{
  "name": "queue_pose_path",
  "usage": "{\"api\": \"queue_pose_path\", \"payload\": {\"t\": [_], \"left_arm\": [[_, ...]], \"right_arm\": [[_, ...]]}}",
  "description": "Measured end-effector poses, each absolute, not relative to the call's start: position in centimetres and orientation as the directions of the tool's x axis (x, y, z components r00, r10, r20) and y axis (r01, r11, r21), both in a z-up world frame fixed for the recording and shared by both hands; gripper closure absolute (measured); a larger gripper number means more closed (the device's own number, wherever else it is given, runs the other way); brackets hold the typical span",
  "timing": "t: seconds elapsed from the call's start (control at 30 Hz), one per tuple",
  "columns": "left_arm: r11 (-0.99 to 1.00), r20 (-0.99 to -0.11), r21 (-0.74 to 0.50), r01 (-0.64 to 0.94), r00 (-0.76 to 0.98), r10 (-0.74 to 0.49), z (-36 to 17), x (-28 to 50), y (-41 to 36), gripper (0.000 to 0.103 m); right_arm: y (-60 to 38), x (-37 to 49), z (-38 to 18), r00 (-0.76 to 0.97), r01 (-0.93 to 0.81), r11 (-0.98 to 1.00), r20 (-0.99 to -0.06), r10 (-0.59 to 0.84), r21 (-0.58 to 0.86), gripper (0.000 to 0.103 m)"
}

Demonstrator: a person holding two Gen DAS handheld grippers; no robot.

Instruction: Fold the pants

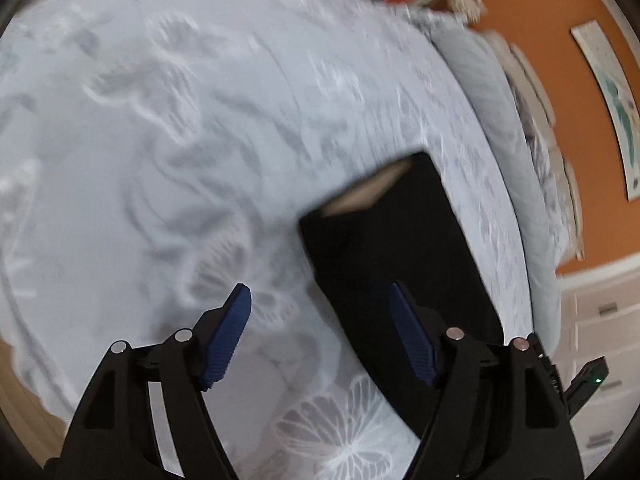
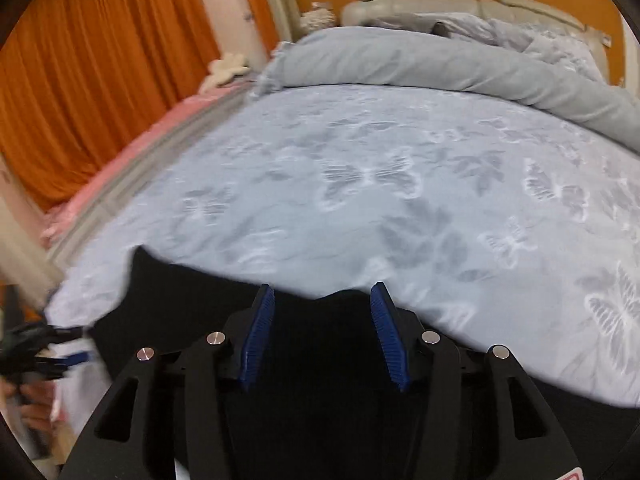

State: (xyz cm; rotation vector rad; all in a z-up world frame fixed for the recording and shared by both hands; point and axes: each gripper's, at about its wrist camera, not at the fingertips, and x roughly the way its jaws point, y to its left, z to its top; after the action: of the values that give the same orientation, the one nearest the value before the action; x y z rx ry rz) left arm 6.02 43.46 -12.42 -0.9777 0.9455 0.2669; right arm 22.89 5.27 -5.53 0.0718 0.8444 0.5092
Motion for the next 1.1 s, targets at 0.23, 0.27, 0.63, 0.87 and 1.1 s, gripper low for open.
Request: {"api": "queue_pose_path", "payload": {"t": [0.23, 0.27, 0.63, 0.87, 1.1], "left_arm": [[0.616, -0.736, -0.617, -0.490, 0.636, -0.230, -12.2, 10.1, 42.8, 0.092], [0.640, -0.729, -0.600, -0.481, 0.658, -0.189, -11.5, 10.4, 42.9, 0.092], [0.644, -0.741, -0.375, -0.667, 0.633, 0.225, -6.3, 6.0, 37.2, 0.079], [0.782, -0.652, -0.256, -0.568, 0.699, 0.295, -2.9, 6.9, 30.2, 0.038], [0.866, -0.706, -0.193, -0.462, 0.678, 0.205, -4.2, 10.3, 22.0, 0.019]], "right_arm": [[1.4, 17.4, -3.6, 0.585, -0.389, 0.878, -0.662, 0.468, 0.278, 0.053], [0.0, 16.8, -3.0, 0.613, -0.371, 0.886, -0.644, 0.458, 0.277, 0.053], [-25.6, 9.4, -5.5, 0.710, 0.331, 0.915, -0.699, -0.080, 0.231, 0.041], [-40.8, 5.3, -4.3, 0.675, 0.610, 0.696, -0.708, -0.207, 0.379, 0.040], [-47.4, 4.3, -6.8, 0.545, 0.659, 0.739, -0.766, -0.341, 0.140, 0.041]]}}
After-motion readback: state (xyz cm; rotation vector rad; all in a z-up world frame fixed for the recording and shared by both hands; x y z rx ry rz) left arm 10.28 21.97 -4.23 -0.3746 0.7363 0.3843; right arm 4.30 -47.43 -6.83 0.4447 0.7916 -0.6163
